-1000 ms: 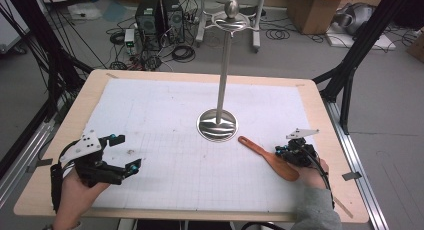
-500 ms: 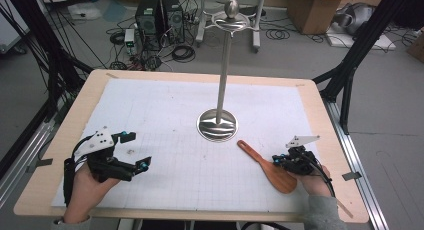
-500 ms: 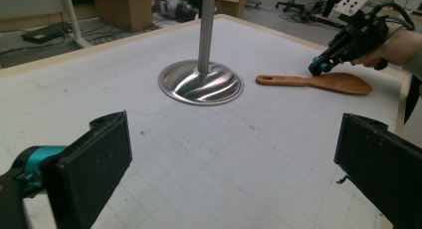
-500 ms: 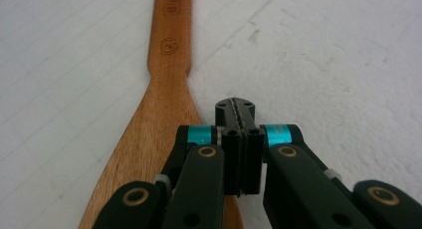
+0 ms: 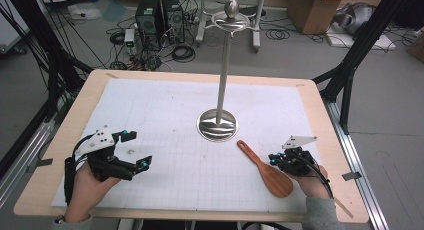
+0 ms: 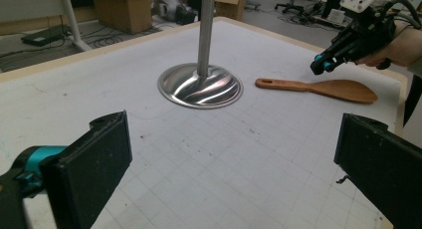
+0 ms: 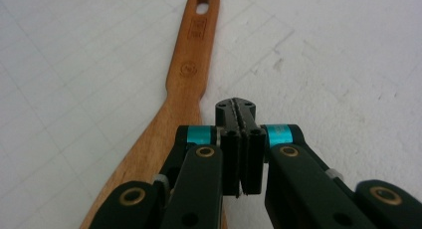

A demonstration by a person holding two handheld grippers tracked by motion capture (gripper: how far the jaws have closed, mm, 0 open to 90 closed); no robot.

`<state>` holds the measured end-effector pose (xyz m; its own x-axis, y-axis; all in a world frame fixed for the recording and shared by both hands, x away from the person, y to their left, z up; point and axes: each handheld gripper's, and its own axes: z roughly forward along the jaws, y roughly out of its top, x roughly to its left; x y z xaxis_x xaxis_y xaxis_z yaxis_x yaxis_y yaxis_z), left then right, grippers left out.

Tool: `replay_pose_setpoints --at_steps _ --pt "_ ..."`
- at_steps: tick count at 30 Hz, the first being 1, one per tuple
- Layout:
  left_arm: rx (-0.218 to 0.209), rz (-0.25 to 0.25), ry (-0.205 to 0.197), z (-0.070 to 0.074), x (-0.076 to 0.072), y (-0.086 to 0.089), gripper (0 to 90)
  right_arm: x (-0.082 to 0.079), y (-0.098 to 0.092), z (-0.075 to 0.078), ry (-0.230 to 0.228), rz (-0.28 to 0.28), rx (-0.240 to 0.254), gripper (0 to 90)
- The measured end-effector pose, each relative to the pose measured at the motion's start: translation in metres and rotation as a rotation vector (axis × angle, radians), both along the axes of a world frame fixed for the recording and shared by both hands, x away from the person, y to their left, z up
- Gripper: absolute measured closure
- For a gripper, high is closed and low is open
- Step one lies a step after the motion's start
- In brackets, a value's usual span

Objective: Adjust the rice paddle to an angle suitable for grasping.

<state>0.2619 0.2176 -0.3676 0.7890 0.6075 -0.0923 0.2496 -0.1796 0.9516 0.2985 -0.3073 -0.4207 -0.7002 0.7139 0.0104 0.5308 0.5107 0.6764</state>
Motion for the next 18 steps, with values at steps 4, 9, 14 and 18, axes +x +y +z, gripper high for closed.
replay_pose_setpoints --at_steps 4,9,14,18 --pt "0.002 0.01 0.0 0.0 -0.002 0.003 2.0 -0.001 0.008 0.006 -0.015 0.032 -0.023 69.5" --pt "0.0 0.015 -0.003 0.0 -0.003 0.006 2.0 0.001 0.018 0.013 -0.027 0.013 -0.024 50.6" --pt "0.002 0.03 -0.005 0.0 -0.006 0.012 2.0 0.005 0.02 0.02 -0.042 -0.053 0.003 27.3" --pt "0.001 0.039 -0.003 -0.001 -0.008 0.015 2.0 0.009 0.021 0.022 -0.038 -0.107 0.039 12.6"
